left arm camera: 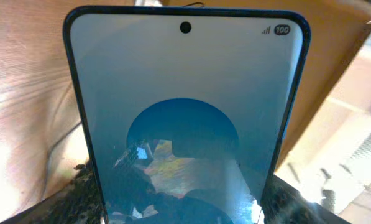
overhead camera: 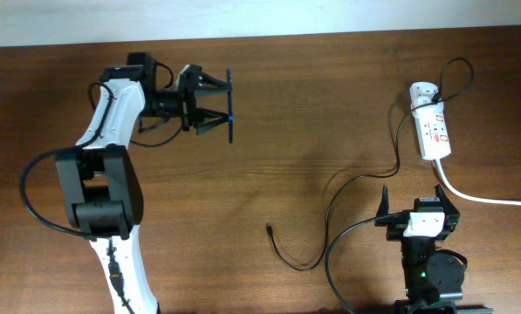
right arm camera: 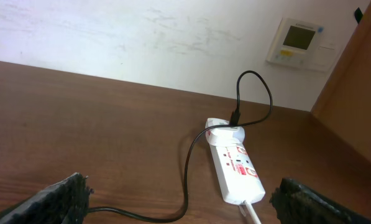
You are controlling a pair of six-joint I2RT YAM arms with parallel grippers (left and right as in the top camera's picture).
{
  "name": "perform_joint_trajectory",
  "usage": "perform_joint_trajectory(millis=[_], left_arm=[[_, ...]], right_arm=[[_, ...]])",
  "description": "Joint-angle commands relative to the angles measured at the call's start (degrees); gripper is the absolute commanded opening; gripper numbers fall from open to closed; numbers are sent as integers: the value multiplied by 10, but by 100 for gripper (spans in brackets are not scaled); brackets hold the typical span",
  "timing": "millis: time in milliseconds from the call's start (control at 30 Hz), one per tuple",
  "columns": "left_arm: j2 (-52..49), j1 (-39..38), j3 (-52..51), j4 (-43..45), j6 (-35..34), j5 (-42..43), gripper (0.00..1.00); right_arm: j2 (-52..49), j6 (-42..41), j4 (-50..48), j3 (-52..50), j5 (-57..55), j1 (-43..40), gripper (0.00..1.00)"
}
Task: Plug charger to phone and switch on socket
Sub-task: 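Lift the phone with the left gripper and hold it upright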
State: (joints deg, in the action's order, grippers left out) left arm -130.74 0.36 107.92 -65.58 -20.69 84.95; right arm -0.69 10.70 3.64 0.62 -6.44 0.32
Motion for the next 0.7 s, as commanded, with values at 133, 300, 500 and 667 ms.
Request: perform_joint_trajectory(millis=[133, 300, 500, 667], left_arm=[[-2, 8, 17, -1, -110, 52, 72], [-2, 8, 17, -1, -121, 52, 74], [-2, 8, 17, -1, -121, 52, 75], [-2, 8, 17, -1, -121, 52, 75]], right_arm=[[3, 0, 4, -3, -9, 4, 98], [3, 0, 4, -3, -9, 4, 98], [3, 0, 4, -3, -9, 4, 98], [3, 0, 4, -3, -9, 4, 98]])
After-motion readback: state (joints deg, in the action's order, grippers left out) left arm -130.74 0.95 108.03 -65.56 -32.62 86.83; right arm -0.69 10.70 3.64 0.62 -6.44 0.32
